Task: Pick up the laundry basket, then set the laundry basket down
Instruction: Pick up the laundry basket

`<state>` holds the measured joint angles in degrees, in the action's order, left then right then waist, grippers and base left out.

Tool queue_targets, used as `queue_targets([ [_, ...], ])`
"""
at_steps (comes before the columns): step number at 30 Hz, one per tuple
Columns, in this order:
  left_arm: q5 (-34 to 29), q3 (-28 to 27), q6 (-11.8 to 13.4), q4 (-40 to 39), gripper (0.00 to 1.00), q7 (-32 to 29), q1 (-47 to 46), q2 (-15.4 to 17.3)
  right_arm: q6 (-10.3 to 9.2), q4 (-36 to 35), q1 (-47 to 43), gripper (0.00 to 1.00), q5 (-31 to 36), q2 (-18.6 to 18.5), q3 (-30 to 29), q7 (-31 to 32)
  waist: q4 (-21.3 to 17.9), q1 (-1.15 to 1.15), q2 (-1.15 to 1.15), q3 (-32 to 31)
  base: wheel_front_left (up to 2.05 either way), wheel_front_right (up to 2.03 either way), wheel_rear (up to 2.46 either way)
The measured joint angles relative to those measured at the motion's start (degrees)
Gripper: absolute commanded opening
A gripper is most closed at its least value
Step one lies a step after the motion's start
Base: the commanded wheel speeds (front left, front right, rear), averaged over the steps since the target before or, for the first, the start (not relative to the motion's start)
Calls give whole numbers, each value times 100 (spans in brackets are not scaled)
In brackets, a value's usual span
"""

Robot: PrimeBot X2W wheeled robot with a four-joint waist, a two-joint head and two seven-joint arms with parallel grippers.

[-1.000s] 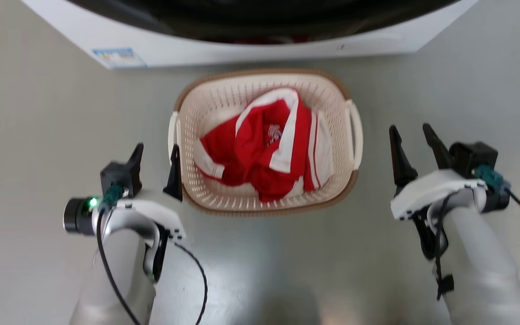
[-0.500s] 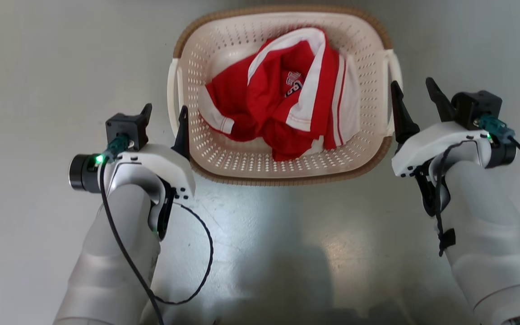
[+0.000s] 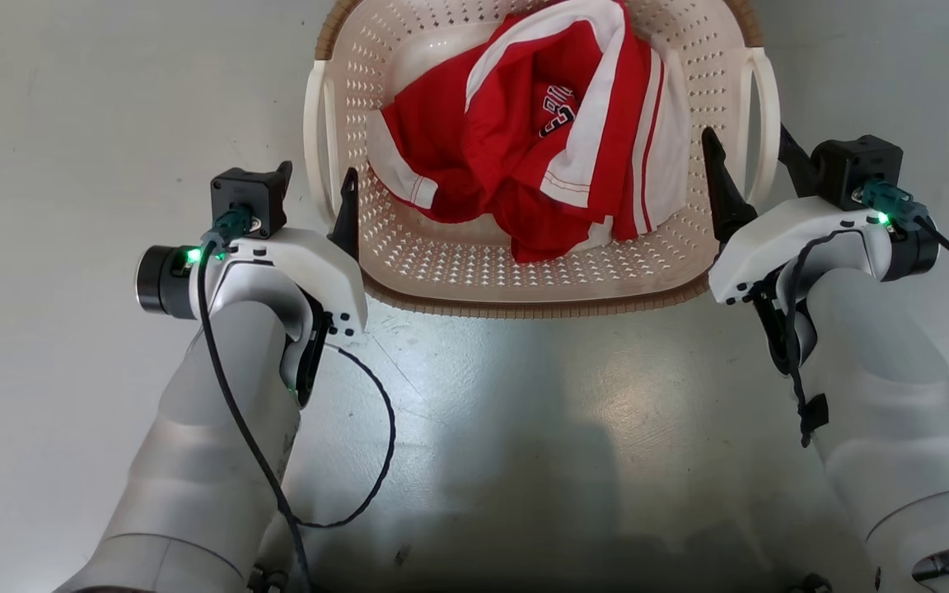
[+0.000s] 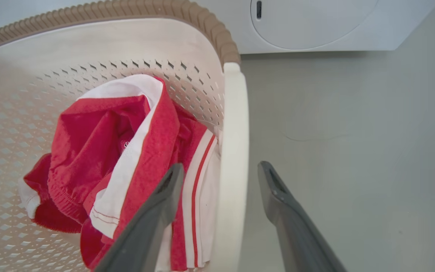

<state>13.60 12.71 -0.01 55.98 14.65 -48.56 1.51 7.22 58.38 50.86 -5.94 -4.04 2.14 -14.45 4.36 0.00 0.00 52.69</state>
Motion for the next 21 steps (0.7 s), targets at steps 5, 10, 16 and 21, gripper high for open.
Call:
queue_targets([
  [5, 57, 135, 0, 91, 100, 0, -142, -2, 0, 115, 48, 100, 43, -2, 2, 0, 27, 0, 0, 74, 0, 0, 0],
  [10, 96, 313, 0, 199, 100, 0, -225, -4, 0, 165, 151, 81, 89, -10, 59, 0, 22, 0, 0, 80, 0, 0, 0],
  [16, 213, 573, 0, 344, 30, 0, -328, -3, -1, 183, 151, 19, 93, -23, 165, 0, -11, 0, 0, 79, 0, 0, 0],
  [21, 476, 795, 47, 346, 0, -1, -370, 10, -16, 230, 158, 0, 78, -52, 160, 0, -23, 0, 0, 56, 0, 0, 0],
])
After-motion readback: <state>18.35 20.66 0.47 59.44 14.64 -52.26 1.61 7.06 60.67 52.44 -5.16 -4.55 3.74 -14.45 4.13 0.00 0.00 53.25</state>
